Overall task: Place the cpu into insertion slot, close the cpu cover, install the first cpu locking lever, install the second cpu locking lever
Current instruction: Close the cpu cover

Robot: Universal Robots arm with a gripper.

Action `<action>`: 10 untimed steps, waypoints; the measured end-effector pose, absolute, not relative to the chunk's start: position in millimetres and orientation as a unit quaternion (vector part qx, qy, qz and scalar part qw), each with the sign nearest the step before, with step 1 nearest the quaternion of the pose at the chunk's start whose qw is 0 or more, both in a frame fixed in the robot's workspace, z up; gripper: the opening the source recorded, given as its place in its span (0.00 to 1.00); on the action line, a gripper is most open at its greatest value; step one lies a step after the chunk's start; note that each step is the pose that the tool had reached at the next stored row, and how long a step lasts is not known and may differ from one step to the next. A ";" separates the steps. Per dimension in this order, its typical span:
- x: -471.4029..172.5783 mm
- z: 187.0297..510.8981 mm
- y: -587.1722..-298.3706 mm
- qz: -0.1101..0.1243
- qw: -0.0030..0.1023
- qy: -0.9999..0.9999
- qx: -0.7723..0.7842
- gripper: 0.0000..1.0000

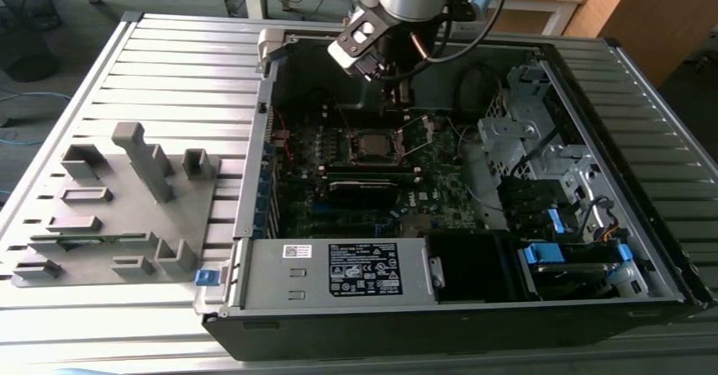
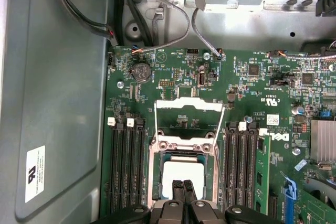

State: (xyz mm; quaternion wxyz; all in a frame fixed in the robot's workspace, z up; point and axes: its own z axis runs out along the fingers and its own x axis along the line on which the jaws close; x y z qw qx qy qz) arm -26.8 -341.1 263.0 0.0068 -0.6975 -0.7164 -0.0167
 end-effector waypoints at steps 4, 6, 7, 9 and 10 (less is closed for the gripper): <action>-22.2 263.0 -341.0 -0.017 0.007 -0.716 -0.697 0.10; -19.4 263.0 -340.9 -0.017 0.007 -0.716 -0.697 0.10; -17.9 263.0 -340.8 -0.017 0.007 -0.716 -0.697 0.10; -14.8 263.0 -340.6 -0.017 0.007 -0.716 -0.698 0.10; -13.2 262.9 -340.6 -0.017 0.007 -0.716 -0.697 0.10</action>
